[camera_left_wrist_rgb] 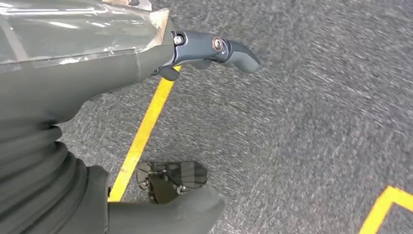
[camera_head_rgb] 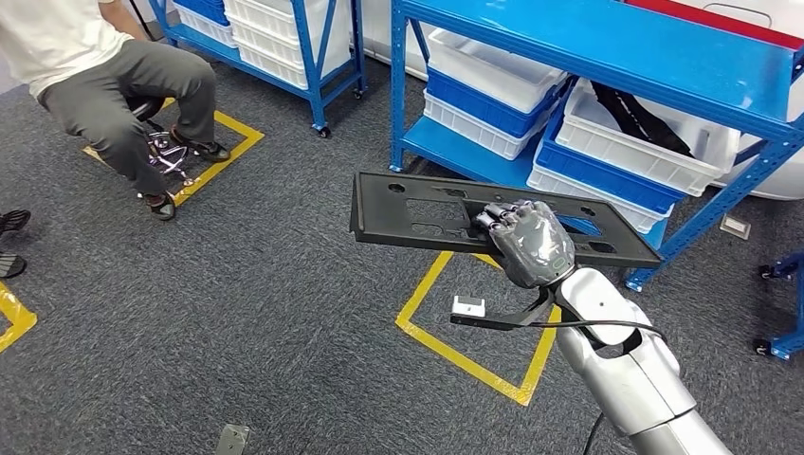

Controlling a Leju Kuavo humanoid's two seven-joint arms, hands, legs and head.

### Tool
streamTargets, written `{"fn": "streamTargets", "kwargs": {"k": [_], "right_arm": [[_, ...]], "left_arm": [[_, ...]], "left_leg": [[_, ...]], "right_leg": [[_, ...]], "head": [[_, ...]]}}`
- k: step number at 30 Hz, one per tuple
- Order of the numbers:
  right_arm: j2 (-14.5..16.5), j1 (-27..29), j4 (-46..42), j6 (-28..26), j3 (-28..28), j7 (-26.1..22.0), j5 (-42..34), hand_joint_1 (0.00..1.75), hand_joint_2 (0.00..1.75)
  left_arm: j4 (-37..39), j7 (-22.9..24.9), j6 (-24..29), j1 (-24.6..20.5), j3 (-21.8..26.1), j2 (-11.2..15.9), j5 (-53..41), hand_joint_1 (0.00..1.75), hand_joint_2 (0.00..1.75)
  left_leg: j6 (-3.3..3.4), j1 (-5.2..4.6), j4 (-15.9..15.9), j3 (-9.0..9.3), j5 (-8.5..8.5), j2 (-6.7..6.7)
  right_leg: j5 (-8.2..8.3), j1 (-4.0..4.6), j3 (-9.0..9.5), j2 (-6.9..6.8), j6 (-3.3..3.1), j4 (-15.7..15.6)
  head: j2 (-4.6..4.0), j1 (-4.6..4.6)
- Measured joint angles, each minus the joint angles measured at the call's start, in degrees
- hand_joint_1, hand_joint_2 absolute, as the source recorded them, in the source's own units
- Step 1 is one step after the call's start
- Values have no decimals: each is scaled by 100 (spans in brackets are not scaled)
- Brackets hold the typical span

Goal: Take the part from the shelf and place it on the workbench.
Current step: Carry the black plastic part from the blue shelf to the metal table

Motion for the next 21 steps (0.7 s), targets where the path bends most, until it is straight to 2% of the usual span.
{"fn": "streamTargets", "kwargs": {"k": [1,2,3,4,5,7,8,10,12,13,14,15,16,18,19,20,21], "right_arm": [[-7,16,-1,0,8,0,1,162,175],[-14,22,-2,-1,12,1,1,162,175],[-21,23,-4,-3,15,1,2,162,175],[-31,23,-8,-5,16,3,6,162,175],[-40,29,-10,-8,18,5,13,162,175],[-50,46,-16,-13,22,12,35,162,175],[-54,52,-21,-14,24,18,44,162,175],[-62,55,-46,-18,23,33,59,162,175],[-74,65,-71,-22,23,54,85,162,175],[-80,76,-77,-24,23,66,101,162,175],[-86,90,-83,-24,24,79,118,162,175],[-91,104,-91,-23,25,96,135,162,175],[-95,114,-103,-23,24,113,152,162,175],[-114,122,-155,-21,21,149,189,162,175],[-139,123,-190,-21,16,161,200,162,175],[-167,126,-228,-21,12,169,207,162,175],[-195,132,-262,-21,7,175,208,162,175]], "left_arm": [[0,0,1,4,1,-4,-2,0,175],[0,0,2,4,2,-7,-4,0,175],[0,0,3,2,3,-9,-5,0,175],[0,0,4,2,3,-10,-8,0,175],[0,0,5,5,3,-11,-11,0,175],[0,0,10,23,3,-10,-20,0,175],[0,0,12,35,3,-8,-25,0,175],[0,-1,14,44,3,-4,-32,0,175],[0,-4,14,38,3,-8,-43,0,175],[0,-6,13,36,2,-10,-50,0,175],[0,-8,13,37,2,-12,-53,0,175],[0,-8,10,39,2,-14,-56,0,175],[0,-9,7,40,2,-14,-58,0,175],[-2,-20,-13,34,3,-11,-72,0,175],[-3,-29,-27,27,3,-8,-84,0,175],[-3,-40,-42,21,3,-5,-97,0,175],[-3,-47,-55,18,2,-4,-112,0,175]], "left_leg": [[-14,1,8,-8,12,-71],[-28,3,19,-14,18,-130],[-49,-8,42,-30,22,-185],[-76,-16,61,-56,31,-234],[-111,-24,74,-89,46,-278],[-191,-21,70,-145,91,-365],[-223,-16,84,-172,86,-350],[-277,-13,377,-315,-122,-144],[-328,1,1125,-643,-535,107],[-350,14,1518,-814,-696,155],[-367,27,1776,-920,-772,179],[-380,41,1823,-923,-745,197],[-385,54,1617,-797,-619,226],[-365,55,785,-320,-298,415],[-336,39,430,-129,-194,506],[-305,20,210,-22,-147,569],[-274,-6,136,-6,-147,574]], "right_leg": [[124,-11,152,16,49,-264],[291,-32,383,75,91,-699],[417,-52,584,173,116,-1102],[504,-64,725,248,115,-1394],[539,-63,783,304,96,-1534],[565,-52,773,249,29,-1552],[585,-65,768,201,-2,-1555],[624,-104,768,95,-86,-1576],[637,-87,757,-14,-137,-1580],[637,-77,751,-74,-143,-1579],[637,-71,748,-136,-143,-1578],[637,-69,746,-196,-143,-1577],[637,-70,748,-250,-141,-1576],[631,-52,752,-346,-132,-1571],[628,-29,749,-387,-115,-1570],[627,-4,745,-431,-95,-1571],[628,19,740,-477,-68,-1579]], "head": [[0,2],[0,4],[0,5],[0,3],[0,-1],[0,-4],[0,-7],[0,-31],[0,-51],[0,-50],[0,-50],[0,-50],[0,-51],[0,-55],[0,-51],[0,-44],[0,-33]]}}
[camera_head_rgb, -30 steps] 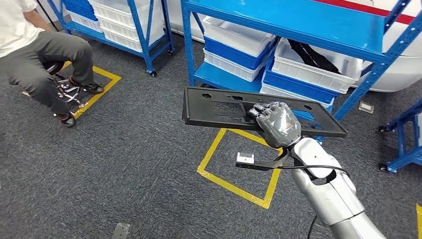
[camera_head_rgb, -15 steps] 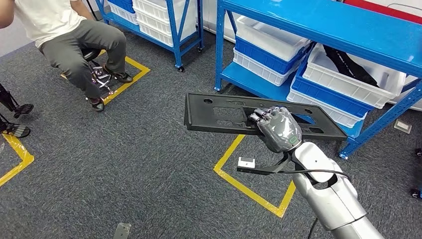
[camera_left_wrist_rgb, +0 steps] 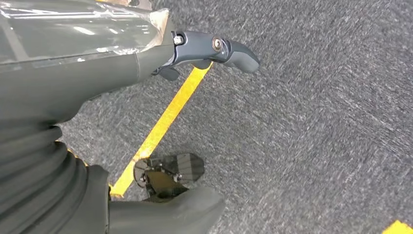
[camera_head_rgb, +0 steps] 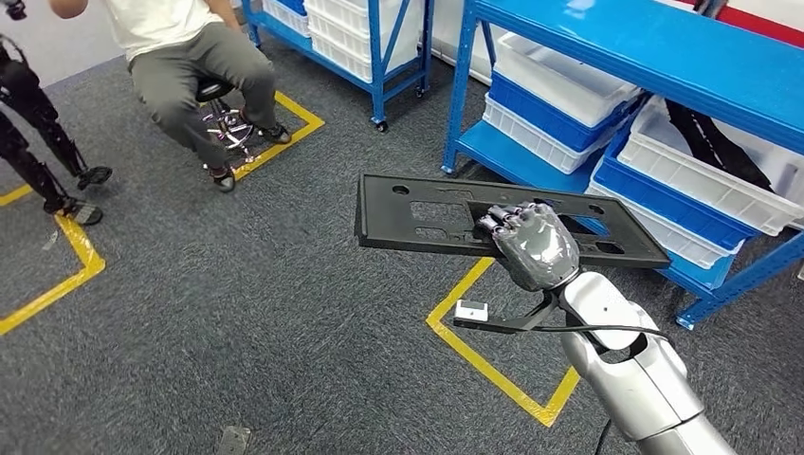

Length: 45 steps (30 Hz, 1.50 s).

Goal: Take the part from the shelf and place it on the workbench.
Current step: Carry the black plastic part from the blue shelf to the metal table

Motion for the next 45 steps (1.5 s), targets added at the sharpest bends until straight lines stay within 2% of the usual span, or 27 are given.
{"fn": "streamTargets", "kwargs": {"k": [2,4,7,8,9,10,13,15,16,17,19,21,23,24,26,28,29,31,33,34,36,38,39,40,41,43,45], "right_arm": [[-43,18,-70,1,-6,19,3,162,175],[-79,37,-138,2,-12,39,9,162,175],[-117,54,-171,13,-4,46,30,162,175],[-115,58,-168,19,10,44,40,162,175],[-104,61,-166,24,30,40,50,162,175],[-85,59,-164,28,54,36,62,162,175],[-8,21,-162,38,130,45,121,162,175],[34,-8,-162,49,178,76,155,162,175],[55,-15,-163,51,197,88,163,162,175],[76,-19,-164,52,214,102,173,162,175],[125,-23,-169,40,242,141,215,162,175],[174,-20,-177,19,265,200,272,162,175],[217,6,-180,-17,287,264,313,162,175],[235,32,-184,-39,299,295,340,162,175],[265,91,-208,-79,326,343,398,162,175],[275,121,-256,-101,344,372,434,162,175],[272,125,-283,-104,347,381,443,162,175],[266,134,-340,-99,361,393,449,162,175],[264,155,-365,-90,390,394,441,162,175],[257,166,-368,-87,398,394,434,162,175],[230,186,-369,-85,402,394,424,162,175],[204,204,-367,-83,404,394,421,162,175],[196,216,-365,-82,406,394,421,162,175],[192,227,-364,-81,407,394,422,162,175],[192,235,-363,-82,407,394,425,162,175],[191,243,-365,-86,407,393,443,162,175],[189,261,-367,-91,407,391,477,162,175]], "left_arm": [[1,-14,-12,9,-1,-3,-34,0,175],[0,-30,-3,11,-1,-10,-75,0,175],[-1,-54,33,-11,-3,-24,-127,0,175],[-1,-69,58,-12,-5,-33,-137,0,175],[0,-90,83,-8,-7,-44,-140,0,175],[0,-115,107,-5,-8,-54,-139,0,175],[-1,-164,148,-3,-5,-75,-121,0,175],[1,-171,168,5,-3,-89,-95,0,175],[1,-172,173,18,-3,-95,-78,0,175],[1,-172,169,34,-2,-97,-64,0,175],[1,-153,134,56,0,-98,-66,0,175],[1,-96,107,50,-1,-98,-125,0,175],[1,-21,131,43,-12,-107,-224,0,175],[1,12,159,43,-21,-113,-277,0,175],[1,52,215,41,-52,-122,-361,0,175],[1,62,226,25,-74,-156,-370,0,175],[0,56,212,12,-75,-180,-344,0,175],[-1,19,106,3,-72,-219,-265,0,175],[-1,-11,-14,21,-71,-232,-213,0,175],[0,6,-43,28,-69,-243,-214,0,175],[1,95,-51,22,-66,-283,-249,0,175],[1,169,-73,8,-72,-331,-319,0,175],[1,172,-92,6,-78,-351,-351,0,175],[1,155,-108,6,-85,-365,-376,0,175],[1,127,-120,5,-90,-375,-390,0,175],[-1,39,-112,-1,-91,-384,-368,0,175],[-1,-70,-98,-2,-83,-387,-286,0,175]], "left_leg": [[86,-13,-40,-22,45,-119],[194,-5,-113,-8,111,-222],[274,0,-147,-21,161,-392],[278,-3,-146,-31,168,-461],[278,-6,-144,-37,177,-532],[273,-10,-142,-40,187,-602],[226,-17,-127,-53,217,-796],[164,-17,-129,-86,248,-899],[127,-9,-142,-99,269,-949],[93,6,-150,-112,286,-975],[41,13,-8,-192,182,-806],[-15,40,561,-460,-157,-538],[-102,119,1257,-788,-454,-449],[-152,169,1403,-853,-478,-421],[-270,287,1051,-634,-260,-319],[-394,381,386,-234,-37,-114],[-395,382,201,-128,-2,-57],[-282,301,160,-136,-27,-98],[-135,234,157,-169,-6,-216],[-80,219,149,-177,14,-267],[3,193,138,-188,36,-375],[53,139,138,-197,38,-504],[70,107,138,-198,38,-572],[81,75,139,-196,39,-644],[88,49,139,-190,40,-715],[91,14,141,-182,42,-845],[79,-5,141,-188,48,-943]], "right_leg": [[-6,20,-9,-78,67,-8],[-157,10,-109,72,91,214],[-642,-20,-608,419,45,1306],[-732,-18,-750,453,57,1600],[-728,-17,-792,467,87,1684],[-632,-15,-709,480,126,1522],[-172,-16,-100,703,178,316],[-49,17,89,808,124,-69],[-27,47,105,758,87,-99],[6,21,131,705,41,-139],[75,-40,184,591,-58,-239],[110,-77,205,473,-129,-287],[113,-87,201,349,-147,-286],[110,-101,201,285,-135,-284],[83,-159,204,170,-60,-256],[0,-170,153,75,87,-137],[-47,-154,121,34,163,-74],[-89,-124,103,-37,296,-36],[-95,-184,145,-39,375,-58],[-161,-211,106,40,376,34],[-469,-224,-182,285,301,625],[-770,-164,-607,424,226,1451],[-810,-122,-745,452,212,1670],[-751,-78,-779,472,205,1660],[-607,-42,-702,497,200,1421],[-245,21,-383,655,153,634],[-61,75,-183,767,80,187]], "head": [[0,15],[0,14],[0,50],[0,65],[0,69],[0,68],[0,67],[0,59],[0,57],[0,55],[0,48],[0,33],[0,26],[0,24],[0,24],[0,7],[0,20],[0,56],[0,90],[0,89],[0,107],[0,122],[-1,125],[-1,126],[-1,125],[0,121],[0,123]]}}
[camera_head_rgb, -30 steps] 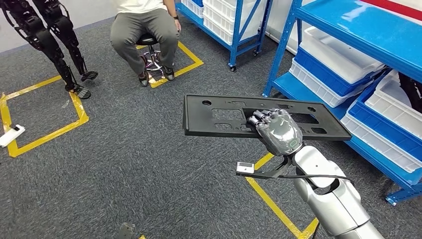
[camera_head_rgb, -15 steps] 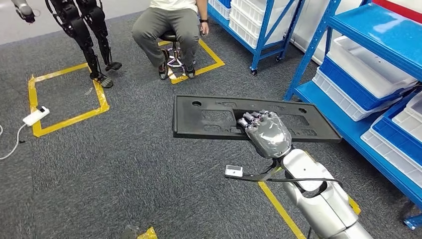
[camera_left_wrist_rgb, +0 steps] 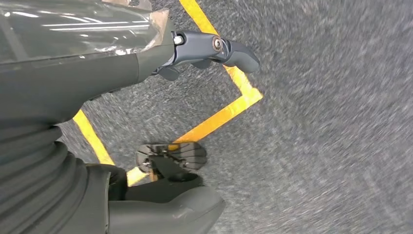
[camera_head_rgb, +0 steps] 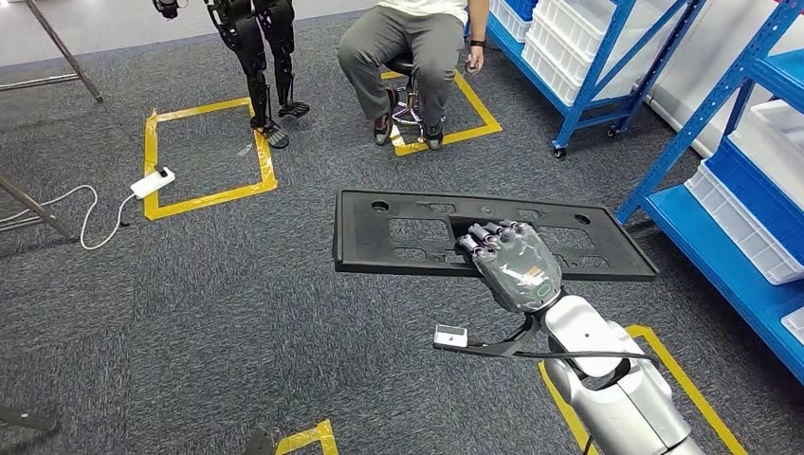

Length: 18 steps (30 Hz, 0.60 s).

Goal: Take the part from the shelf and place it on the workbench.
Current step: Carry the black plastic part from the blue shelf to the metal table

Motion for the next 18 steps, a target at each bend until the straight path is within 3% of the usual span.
{"fn": "streamTargets", "kwargs": {"k": [2,4,5,7,9,10,12,14,16,18], "right_arm": [[4,25,-9,1,9,-2,39,162,175],[13,37,-37,7,25,2,75,162,175],[16,42,-58,10,31,4,90,162,175],[14,64,-86,12,34,7,107,162,175],[10,119,-97,12,39,5,120,162,175],[7,158,-102,10,44,2,129,162,175],[4,236,-127,7,55,-5,152,162,175],[0,272,-162,4,62,-6,163,162,175],[-5,276,-182,2,66,-12,170,162,175],[-9,277,-195,1,68,-20,177,162,175]], "left_arm": [[1,-125,-48,13,19,25,89,0,175],[2,-269,-137,24,50,102,152,0,175],[2,-338,-174,20,69,157,180,0,175],[2,-438,-202,6,117,251,222,0,175],[2,-538,-189,2,169,336,260,0,175],[2,-599,-167,4,192,372,272,0,175],[2,-690,-144,5,231,434,280,0,175],[1,-728,-160,-5,263,467,280,0,175],[1,-750,-150,-13,286,480,278,0,175],[2,-757,-141,-10,306,486,277,0,175]], "left_leg": [[-35,-5,-18,-14,21,-78],[-78,-14,52,-58,-42,56],[-104,-20,211,-132,-155,194],[-159,-11,821,-421,-505,464],[-210,18,1375,-689,-712,539],[-227,28,1405,-696,-673,558],[-230,37,864,-387,-368,650],[-180,9,177,-8,-136,822],[-100,-30,-70,107,-91,862],[-18,-25,-112,104,-47,753]], "right_leg": [[29,23,37,-59,-58,-45],[71,-17,74,-152,-132,-97],[85,-33,92,-204,-180,-126],[88,-28,102,-305,-244,-145],[81,-15,99,-421,-260,-144],[79,-14,98,-481,-261,-144],[71,-16,102,-590,-256,-142],[56,16,99,-677,-234,-133],[44,53,96,-756,-199,-131],[29,61,93,-813,-151,-131]], "head": [[0,0],[0,-5],[0,-13],[0,-22],[0,-27],[0,-30],[0,-31],[0,-28],[0,-21],[0,-17]]}}
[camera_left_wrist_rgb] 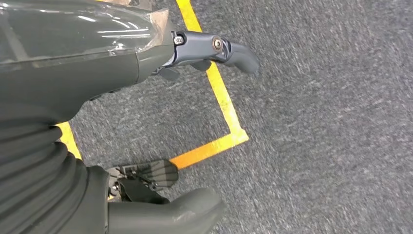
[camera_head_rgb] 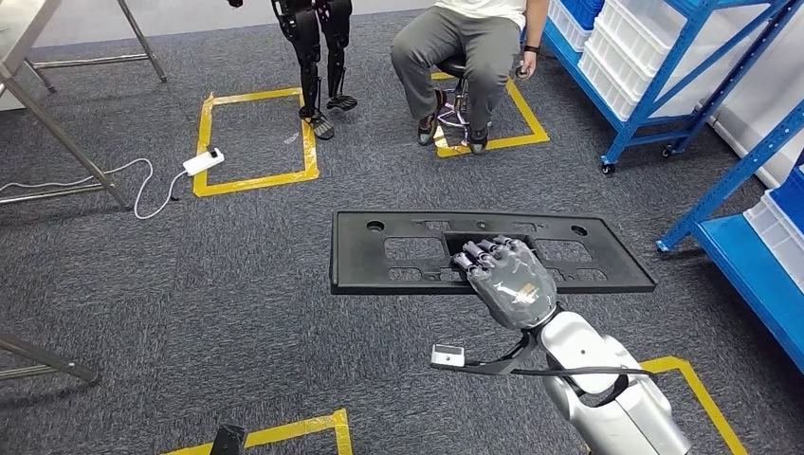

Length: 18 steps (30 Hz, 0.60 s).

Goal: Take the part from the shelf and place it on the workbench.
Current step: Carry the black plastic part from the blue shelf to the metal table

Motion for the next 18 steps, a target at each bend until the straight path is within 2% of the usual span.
{"fn": "streamTargets", "kwargs": {"k": [2,3,4,5,6,7,8,9,10,11,12,13,14,15,16,18], "right_arm": [[-17,-3,-12,-1,1,-7,-2,162,175],[-32,-4,-16,-1,0,-15,-8,162,175],[-53,-5,-17,-1,2,-30,-16,162,175],[-70,-4,-16,-1,5,-48,-29,162,175],[-86,-4,-13,-1,9,-63,-44,162,175],[-96,-9,-10,-1,13,-75,-59,162,175],[-99,-22,-6,-1,15,-82,-72,162,175],[-99,-43,-2,-1,17,-85,-80,162,175],[-99,-68,1,-1,20,-87,-87,162,175],[-99,-92,4,-1,23,-88,-93,162,175],[-99,-110,7,-1,26,-89,-97,162,175],[-98,-119,9,-2,30,-89,-103,162,175],[-98,-124,10,-2,35,-89,-107,162,175],[-96,-134,11,-2,41,-89,-111,162,175],[-93,-153,11,-1,50,-89,-116,162,175],[-88,-204,13,-1,61,-97,-141,162,175]], "left_arm": [[0,-2,11,-1,14,4,0,0,175],[0,-2,16,-7,18,4,0,0,175],[0,-5,19,-14,21,6,0,0,175],[0,-9,17,-20,23,7,-1,0,175],[0,-13,15,-21,25,7,-2,0,175],[0,-18,15,-19,27,7,-4,0,175],[0,-27,19,-17,31,7,-7,0,175],[0,-40,28,-18,36,7,-9,0,175],[0,-56,39,-21,42,8,-11,0,175],[0,-72,52,-26,48,11,-11,0,175],[-1,-85,66,-30,52,15,-11,0,175],[-1,-94,79,-30,57,19,-11,0,175],[-1,-103,91,-25,63,21,-11,0,175],[-1,-113,99,-15,74,24,-11,0,175],[0,-121,105,-2,87,26,-11,0,175],[0,-133,106,5,110,30,-7,0,175]], "left_leg": [[83,29,-63,21,54,-89],[118,45,-87,31,78,-138],[134,42,-93,26,87,-193],[143,43,-92,18,95,-257],[141,44,-92,10,100,-325],[135,46,-90,4,107,-393],[123,53,-89,2,115,-459],[104,64,-84,2,122,-526],[74,73,-76,-4,129,-592],[36,77,-62,-19,134,-655],[-9,79,-54,-40,145,-712],[-53,79,-52,-66,159,-761],[-94,84,-59,-87,179,-810],[-124,101,-65,-108,193,-848],[-145,108,-30,-137,171,-797],[-168,109,300,-297,-42,-532]], "right_leg": [[-134,-17,-78,152,32,192],[-277,-38,-196,280,30,461],[-449,-66,-352,398,17,836],[-608,-88,-533,461,16,1238],[-708,-110,-671,491,33,1540],[-721,-133,-716,503,72,1650],[-640,-165,-646,511,130,1519],[-489,-209,-475,540,198,1180],[-334,-261,-262,628,264,748],[-211,-281,-78,721,301,375],[-137,-290,41,796,312,130],[-115,-278,88,838,297,27],[-105,-247,90,806,267,26],[-90,-261,88,753,233,26],[-74,-264,89,705,194,23],[-51,-265,96,603,87,11]], "head": [[-1,5],[-1,12],[-1,16],[0,19],[0,22],[0,22],[0,22],[0,22],[0,23],[0,23],[0,19],[0,17],[0,12],[0,11],[0,9],[0,-29]]}}
